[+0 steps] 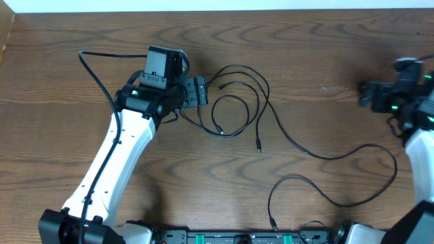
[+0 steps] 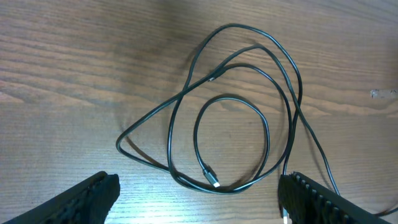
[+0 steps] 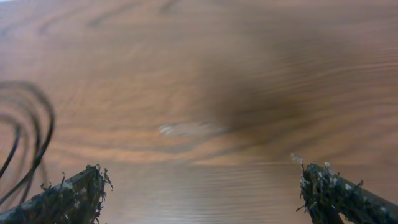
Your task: Untangle cables
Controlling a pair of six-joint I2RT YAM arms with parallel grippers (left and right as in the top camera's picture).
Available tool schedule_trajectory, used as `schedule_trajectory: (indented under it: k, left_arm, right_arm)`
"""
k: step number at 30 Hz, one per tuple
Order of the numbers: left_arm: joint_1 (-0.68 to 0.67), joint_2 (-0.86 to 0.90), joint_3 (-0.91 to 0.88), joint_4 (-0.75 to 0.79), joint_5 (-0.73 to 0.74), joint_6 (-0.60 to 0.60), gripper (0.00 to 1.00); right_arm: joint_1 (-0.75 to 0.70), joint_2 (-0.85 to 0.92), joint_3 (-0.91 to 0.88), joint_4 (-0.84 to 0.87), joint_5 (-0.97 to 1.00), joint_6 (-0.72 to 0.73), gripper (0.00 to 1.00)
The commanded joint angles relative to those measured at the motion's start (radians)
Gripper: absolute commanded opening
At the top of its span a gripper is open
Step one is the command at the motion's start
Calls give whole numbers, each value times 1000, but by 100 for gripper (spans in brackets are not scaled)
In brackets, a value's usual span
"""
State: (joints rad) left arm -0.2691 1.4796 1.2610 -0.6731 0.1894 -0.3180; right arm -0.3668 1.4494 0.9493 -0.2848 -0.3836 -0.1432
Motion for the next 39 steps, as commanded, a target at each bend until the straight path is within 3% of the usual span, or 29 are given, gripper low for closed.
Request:
schedule_trajectory:
  k: [1, 16, 28, 31, 37, 38, 39]
  left_arm:
    - [2, 3, 19, 0, 9, -2, 87]
    - [2, 3, 19, 0, 9, -2, 87]
    - [2, 3, 19, 0, 8, -2, 87]
    - [2, 3, 19, 0, 9, -2, 87]
    - [2, 3, 19, 0, 9, -2, 87]
    - [2, 3, 19, 0, 9, -2, 87]
    - [2, 3, 19, 0, 9, -2, 87]
  right_arm:
    - [105, 81, 11, -23, -18, -34, 99]
    - [439, 341, 11, 13, -77, -38, 99]
    - [569, 370, 11, 18, -71, -38, 98]
    - [597, 370, 11, 0, -66, -38, 85]
    - [631, 370, 11, -25, 31, -37, 49]
    - [631, 370, 11, -31, 43, -37, 36]
    - [631, 370, 11, -32, 45, -37, 29]
